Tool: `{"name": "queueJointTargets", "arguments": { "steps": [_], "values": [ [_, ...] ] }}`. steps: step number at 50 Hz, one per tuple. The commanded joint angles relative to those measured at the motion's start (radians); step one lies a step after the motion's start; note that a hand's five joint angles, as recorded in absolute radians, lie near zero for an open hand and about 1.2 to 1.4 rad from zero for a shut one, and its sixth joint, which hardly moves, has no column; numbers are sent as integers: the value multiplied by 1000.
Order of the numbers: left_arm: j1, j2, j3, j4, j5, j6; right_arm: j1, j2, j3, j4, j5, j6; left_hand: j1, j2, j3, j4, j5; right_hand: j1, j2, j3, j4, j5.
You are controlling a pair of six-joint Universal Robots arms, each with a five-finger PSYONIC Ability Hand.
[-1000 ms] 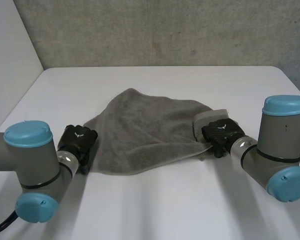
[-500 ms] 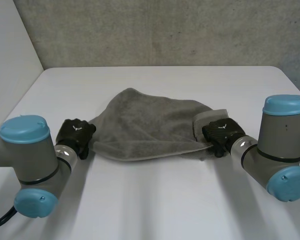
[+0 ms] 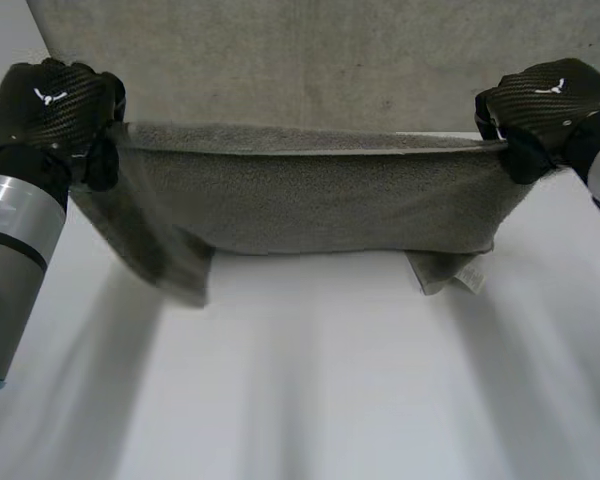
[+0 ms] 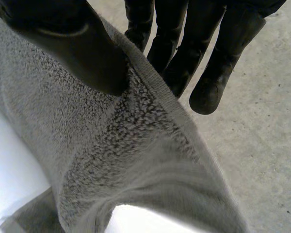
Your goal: Fold the towel.
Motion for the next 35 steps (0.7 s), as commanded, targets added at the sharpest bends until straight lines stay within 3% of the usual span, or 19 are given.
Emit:
{"name": "queueJointTargets", "arguments": {
  "steps": [1,6,10,13,15,18,20,22,27,29,31,35],
  "values": [
    [-3,-171,36,-49,4,6,3,122,-38,86,1,-130,-36,-85,-146,-111,-256,67,77,65,54,56],
    [-6,-363,138,-54,4,9,69,345,-131,76,30,-222,-36,-85,-146,-111,-256,67,77,65,54,56],
    [-11,-531,344,-72,-1,20,118,472,-262,34,79,-225,-36,-85,-146,-111,-256,67,77,65,54,56],
    [-12,-572,421,-81,-7,27,157,554,-399,-109,127,-219,-36,-85,-146,-111,-256,67,77,65,54,56],
    [-12,-628,661,-86,-19,35,177,557,-451,-359,149,-214,-36,-85,-146,-111,-256,67,77,65,54,56],
    [-11,-627,820,-81,-48,27,181,551,-445,-504,157,-212,-36,-85,-146,-111,-256,67,77,65,54,56],
    [-12,-621,883,-75,-71,18,180,501,-404,-732,160,-205,-36,-85,-146,-111,-256,67,77,65,54,56],
    [-12,-606,926,-66,-90,7,181,454,-371,-786,151,-203,-36,-85,-146,-111,-256,67,77,65,54,56],
    [-12,-550,900,-49,-98,-69,167,384,-328,-719,97,-202,-36,-85,-146,-111,-256,67,77,65,54,56],
    [-9,-538,793,-54,-87,-120,164,387,-319,-652,77,-203,-36,-85,-146,-111,-256,67,77,65,54,56],
    [-9,-532,717,-48,-82,-126,164,402,-287,-505,36,-206,-36,-85,-146,-111,-256,67,77,65,54,56],
    [-5,-515,556,-28,-56,-125,166,430,-236,-394,4,-223,-36,-85,-146,-111,-256,67,77,65,54,56]
  ]
}}
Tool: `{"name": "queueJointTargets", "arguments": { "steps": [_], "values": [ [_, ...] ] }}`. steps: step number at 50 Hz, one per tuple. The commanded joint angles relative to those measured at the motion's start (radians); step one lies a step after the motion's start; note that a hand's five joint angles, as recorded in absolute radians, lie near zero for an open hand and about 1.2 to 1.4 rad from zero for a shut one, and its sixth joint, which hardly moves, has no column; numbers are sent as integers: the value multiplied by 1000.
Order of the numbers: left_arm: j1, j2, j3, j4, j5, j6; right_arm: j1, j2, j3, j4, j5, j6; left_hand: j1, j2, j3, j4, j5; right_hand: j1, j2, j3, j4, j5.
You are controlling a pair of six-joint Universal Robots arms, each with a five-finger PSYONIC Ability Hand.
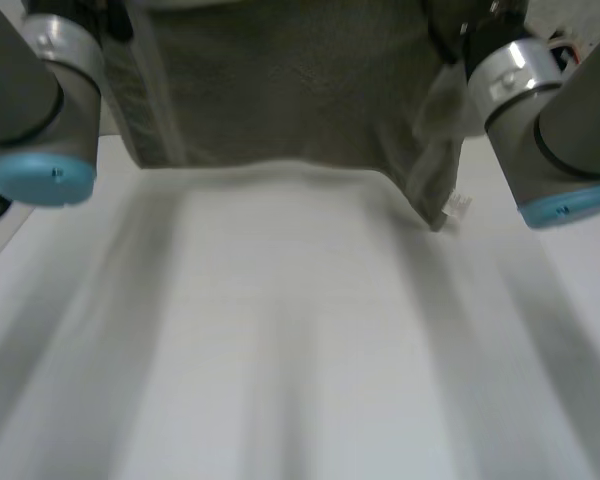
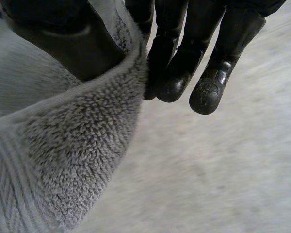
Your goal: Fold the towel.
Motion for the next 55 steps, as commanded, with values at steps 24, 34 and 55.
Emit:
{"name": "queueJointTargets", "arguments": {
  "steps": [24,34,55],
  "values": [
    [131,74,-816,245,69,-27,-23,181,353,322,-67,59,-41,-86,-150,-111,-257,45,47,38,34,31],
    [131,71,-820,249,69,-27,-29,189,370,237,76,166,-41,-86,-150,-111,-257,-577,-575,-584,-588,-591],
    [142,71,-826,260,69,-27,-104,190,384,248,157,163,-41,-86,-150,-111,-257,-514,-511,-520,-524,-527]
  ]
}}
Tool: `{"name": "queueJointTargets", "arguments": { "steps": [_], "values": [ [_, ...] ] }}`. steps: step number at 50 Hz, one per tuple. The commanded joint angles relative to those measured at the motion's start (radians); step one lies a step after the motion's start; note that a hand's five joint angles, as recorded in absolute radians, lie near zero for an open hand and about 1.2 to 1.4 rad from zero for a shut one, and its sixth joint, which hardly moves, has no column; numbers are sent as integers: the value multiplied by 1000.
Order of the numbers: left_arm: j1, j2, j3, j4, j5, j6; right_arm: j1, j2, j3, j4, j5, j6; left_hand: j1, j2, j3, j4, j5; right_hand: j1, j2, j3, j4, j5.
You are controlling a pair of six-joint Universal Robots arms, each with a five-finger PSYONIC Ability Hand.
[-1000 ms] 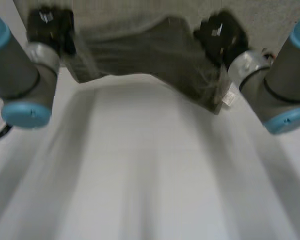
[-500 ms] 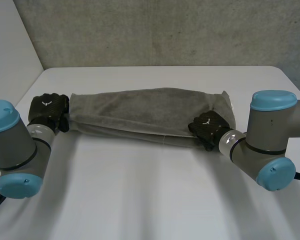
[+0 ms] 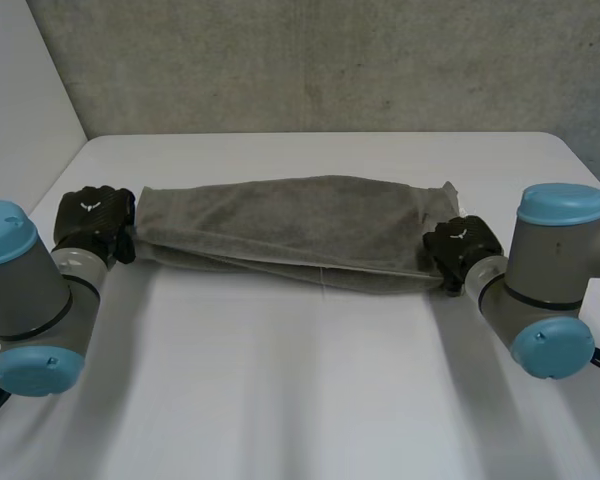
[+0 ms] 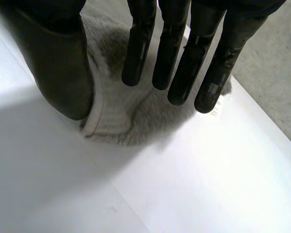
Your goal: Fold the towel.
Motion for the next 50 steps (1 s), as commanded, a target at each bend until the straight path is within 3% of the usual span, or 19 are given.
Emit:
{"name": "queueJointTargets", "arguments": {
  "steps": [1,2,4,12,21,24,38,50],
  "values": [
    [0,0,-2,0,0,0,-30,-1,0,6,8,-2,-46,-94,-151,-111,-257,191,181,188,188,206],
    [0,0,-2,0,0,0,-30,-1,0,6,8,-2,-46,-94,-151,-111,-257,192,182,189,189,207],
    [0,2,-2,-2,0,0,-48,-5,-3,4,13,5,-46,-94,-151,-111,-257,646,636,644,644,661],
    [-17,25,-5,-13,0,-2,-72,-65,-18,-2,8,32,-46,-94,-151,-111,-257,649,639,646,646,664],
    [-17,195,-37,-42,0,0,-92,-218,-46,37,2,12,-46,-94,-151,-111,-257,649,639,646,646,664],
    [-12,258,-61,-60,2,2,-123,-339,-44,144,-27,-79,-46,-94,-151,-111,-257,649,639,646,646,664],
    [-2,520,-288,-172,126,18,-154,-556,129,392,-73,-494,-46,-94,-151,-111,-257,649,639,646,646,664],
    [47,516,-317,-186,150,132,-169,-568,160,391,-73,-558,-46,-94,-151,-111,-257,649,639,646,646,664]
  ]
}}
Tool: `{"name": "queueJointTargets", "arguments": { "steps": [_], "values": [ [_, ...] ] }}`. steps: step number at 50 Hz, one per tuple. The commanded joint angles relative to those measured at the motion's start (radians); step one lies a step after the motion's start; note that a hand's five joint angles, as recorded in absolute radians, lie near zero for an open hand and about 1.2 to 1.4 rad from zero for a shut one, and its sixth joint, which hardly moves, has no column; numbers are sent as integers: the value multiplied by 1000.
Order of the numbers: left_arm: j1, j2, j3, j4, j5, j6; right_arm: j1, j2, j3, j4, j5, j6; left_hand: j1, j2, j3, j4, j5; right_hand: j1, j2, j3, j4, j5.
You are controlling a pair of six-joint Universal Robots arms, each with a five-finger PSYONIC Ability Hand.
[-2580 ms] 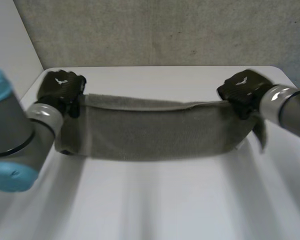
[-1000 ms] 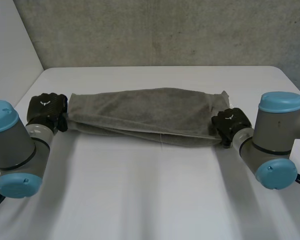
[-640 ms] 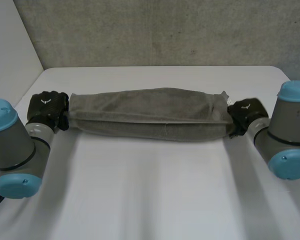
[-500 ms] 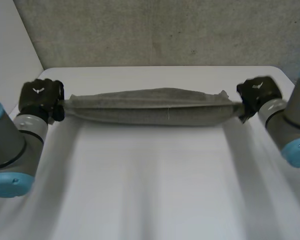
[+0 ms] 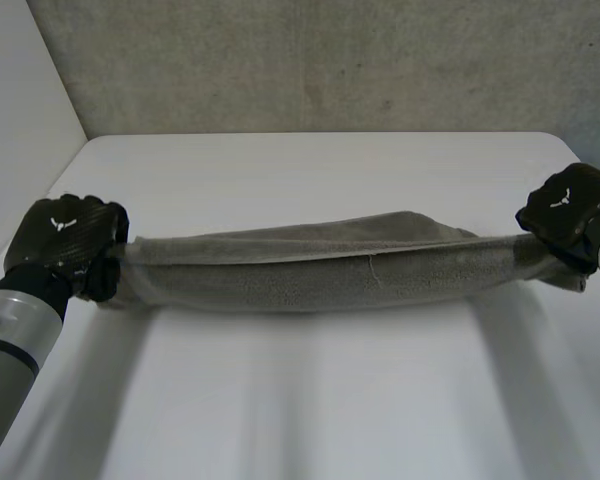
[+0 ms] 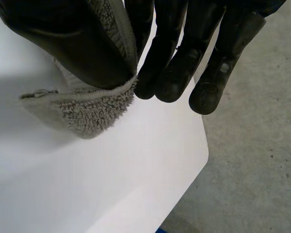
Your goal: Fold the towel.
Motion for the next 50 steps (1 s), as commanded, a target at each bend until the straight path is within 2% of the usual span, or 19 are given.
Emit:
{"name": "queueJointTargets", "arguments": {
  "steps": [1,5,7,9,13,14,15,16,17,18,19,20,21,23,25,31,40,44,50],
  "values": [
    [38,-14,17,8,4,49,2,6,-18,-18,2,-3,-47,-94,-152,-111,-257,60,58,58,56,44],
    [42,-70,104,22,5,48,6,55,-56,-20,2,7,-47,-94,-152,-111,-257,60,58,58,56,44],
    [35,-124,144,30,4,49,7,178,-126,-29,5,22,-47,-94,-152,-111,-257,60,58,58,56,44],
    [25,-186,198,37,4,49,7,237,-185,-44,16,29,-47,-94,-152,-111,-257,60,58,58,56,44],
    [6,-397,453,33,-7,49,19,338,-345,-98,39,54,-47,-94,-152,-111,-257,60,58,58,56,44],
    [-13,-461,572,28,-12,51,36,383,-454,-148,62,75,-47,-94,-152,-111,-257,60,58,58,56,44],
    [-13,-462,573,28,-12,51,53,426,-566,-215,89,100,-47,-94,-152,-111,-257,60,58,58,56,44],
    [-34,-507,699,14,-21,51,53,427,-567,-216,89,100,-47,-94,-152,-111,-257,60,58,58,56,44],
    [-34,-508,701,14,-21,51,67,456,-654,-309,106,124,-47,-94,-152,-111,-257,60,58,58,56,44],
    [-44,-535,819,-5,-36,46,67,456,-654,-309,106,125,-47,-94,-152,-111,-257,60,58,58,56,44],
    [-45,-549,927,-19,-51,43,76,463,-705,-416,108,147,-47,-94,-152,-111,-257,60,58,58,56,44],
    [-45,-549,928,-19,-52,43,79,454,-716,-529,99,169,-47,-94,-152,-111,-257,60,58,58,56,44],
    [-45,-555,1016,-26,-58,34,79,454,-716,-530,99,169,-47,-94,-152,-111,-257,60,58,58,56,44],
    [-45,-557,1089,-24,-61,26,79,419,-690,-726,64,187,-47,-94,-152,-111,-257,60,58,58,56,44],
    [-45,-557,1167,-16,-59,-4,79,396,-665,-777,45,189,-47,-94,-152,-111,-257,60,58,58,56,44],
    [-54,-551,1147,-15,-62,-43,75,371,-573,-751,7,194,-47,-94,-152,-111,-257,60,58,58,56,44],
    [-44,-537,826,83,-50,-41,79,373,-423,-731,5,195,-47,-94,-152,-111,-257,60,58,58,56,44],
    [-39,-537,637,137,-47,-41,72,376,-302,-719,4,197,-47,-94,-152,-111,-257,60,58,58,56,44],
    [-30,-540,472,215,-47,-38,67,381,-121,-704,-7,195,-47,-94,-152,-111,-257,60,58,58,56,44]
  ]
}}
